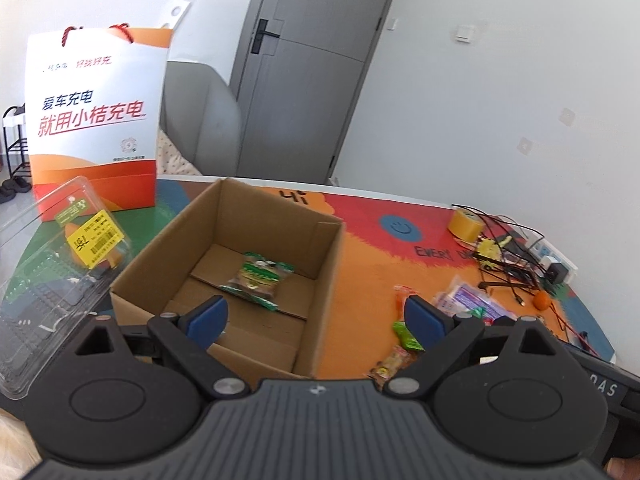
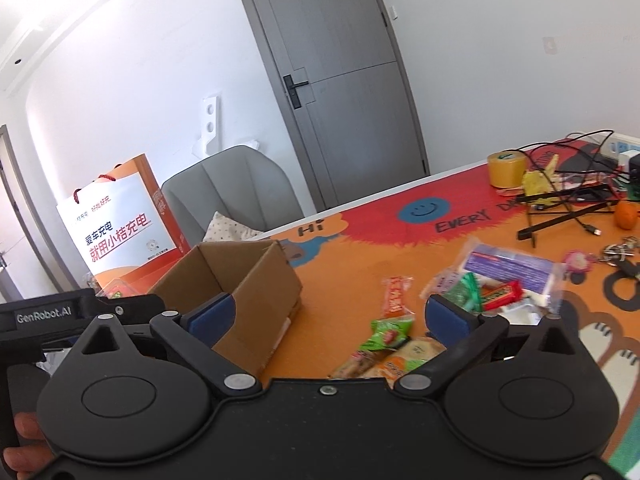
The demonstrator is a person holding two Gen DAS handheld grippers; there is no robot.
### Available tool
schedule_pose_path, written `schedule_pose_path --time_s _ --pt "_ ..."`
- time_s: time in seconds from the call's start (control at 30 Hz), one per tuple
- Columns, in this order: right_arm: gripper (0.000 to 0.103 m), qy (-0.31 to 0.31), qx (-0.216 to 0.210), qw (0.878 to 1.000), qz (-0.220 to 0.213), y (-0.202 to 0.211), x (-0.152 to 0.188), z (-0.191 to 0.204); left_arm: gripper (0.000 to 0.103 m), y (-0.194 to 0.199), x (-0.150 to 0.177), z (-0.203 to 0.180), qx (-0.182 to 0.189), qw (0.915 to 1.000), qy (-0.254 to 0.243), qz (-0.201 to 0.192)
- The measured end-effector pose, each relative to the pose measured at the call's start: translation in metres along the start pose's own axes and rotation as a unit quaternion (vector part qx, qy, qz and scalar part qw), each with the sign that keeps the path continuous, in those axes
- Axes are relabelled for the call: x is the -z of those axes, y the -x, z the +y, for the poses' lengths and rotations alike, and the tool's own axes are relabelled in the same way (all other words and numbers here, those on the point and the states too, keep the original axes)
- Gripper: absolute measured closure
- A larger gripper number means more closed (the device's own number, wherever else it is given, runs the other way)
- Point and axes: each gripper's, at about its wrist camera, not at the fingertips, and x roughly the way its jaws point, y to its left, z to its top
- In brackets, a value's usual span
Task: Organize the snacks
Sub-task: 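Return both tools from the box to the snack pile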
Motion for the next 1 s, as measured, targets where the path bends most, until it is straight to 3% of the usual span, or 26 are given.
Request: schedule_pose_path --time_s 0.53,1.0 --pt "0.000 -0.011 0.026 1.000 0.003 0.024 0.009 -0.040 0.005 0.005 0.018 -0.036 0.026 0.9994 -0.022 0.002" --pt "0.000 -0.027 0.045 0.998 0.017 0.022 0.025 -0.071 0.001 -0.021 0.040 -0.070 0.075 0.9943 -0.067 0.037"
